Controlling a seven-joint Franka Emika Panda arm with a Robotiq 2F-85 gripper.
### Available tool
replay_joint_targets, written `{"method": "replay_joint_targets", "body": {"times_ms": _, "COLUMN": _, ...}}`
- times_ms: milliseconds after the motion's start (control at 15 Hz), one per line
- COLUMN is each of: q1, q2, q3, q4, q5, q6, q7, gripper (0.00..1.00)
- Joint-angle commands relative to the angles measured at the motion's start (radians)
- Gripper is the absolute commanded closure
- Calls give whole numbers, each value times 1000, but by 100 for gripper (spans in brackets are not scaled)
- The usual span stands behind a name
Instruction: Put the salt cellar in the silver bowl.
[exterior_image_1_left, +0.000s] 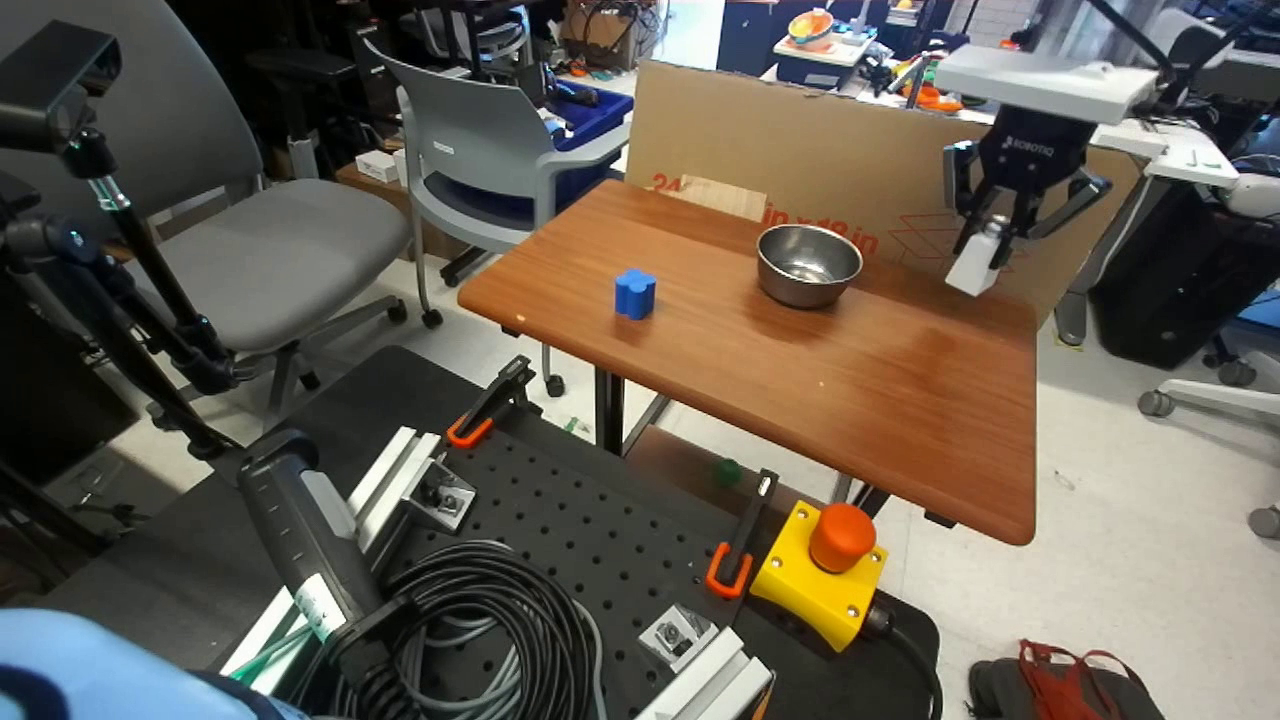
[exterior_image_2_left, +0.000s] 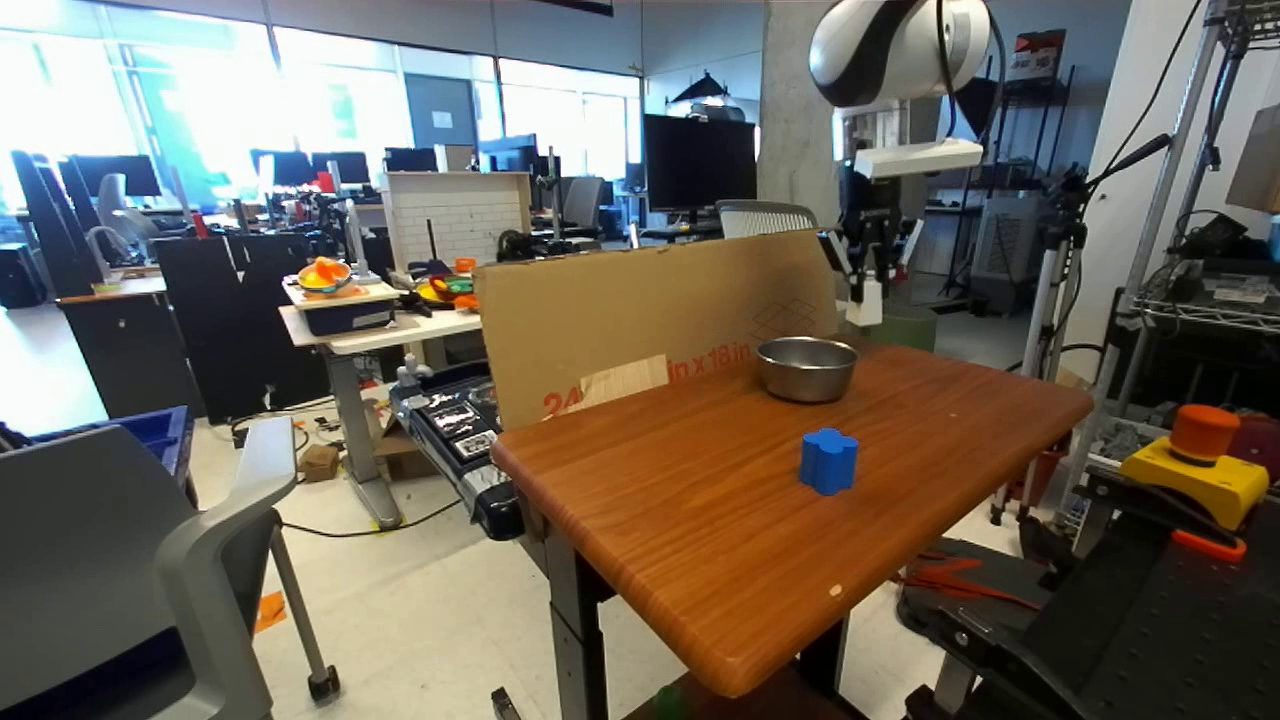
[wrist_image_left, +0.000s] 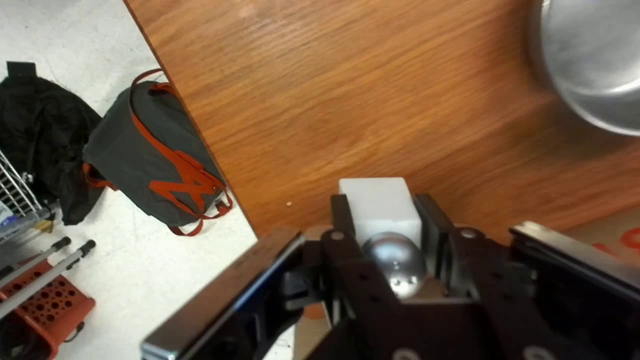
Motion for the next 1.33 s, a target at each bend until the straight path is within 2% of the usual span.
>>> {"method": "replay_joint_targets", "body": {"times_ms": 0, "q1": 24, "q2": -213, "q3": 63, "q4": -200, "q5": 7, "q6": 15, "q7": -93, "gripper": 90}}
{"method": "replay_joint_targets", "body": {"times_ms": 200, "q1": 42, "q2": -313, "q3": 112, "q4": -283, "q5": 31, "q6": -3, "q7": -143, "gripper": 90}}
{"method": "replay_joint_targets", "body": {"times_ms": 333, "q1": 54, "q2": -333, "q3": 129, "q4": -308, "q5": 37, "q6": -13, "q7": -150, "gripper": 90}}
{"method": "replay_joint_targets", "body": {"times_ms": 733, "q1": 77, "q2": -275, "q3": 137, "q4": -319, "q5": 20, "q6": -41, "q7": -139, "gripper": 90}}
{"method": "replay_joint_targets", "body": {"times_ms": 1267, "q1": 102, "q2": -180, "q3": 120, "q4": -285, "q5": -25, "q6": 5, "q7": -79, "gripper": 90}}
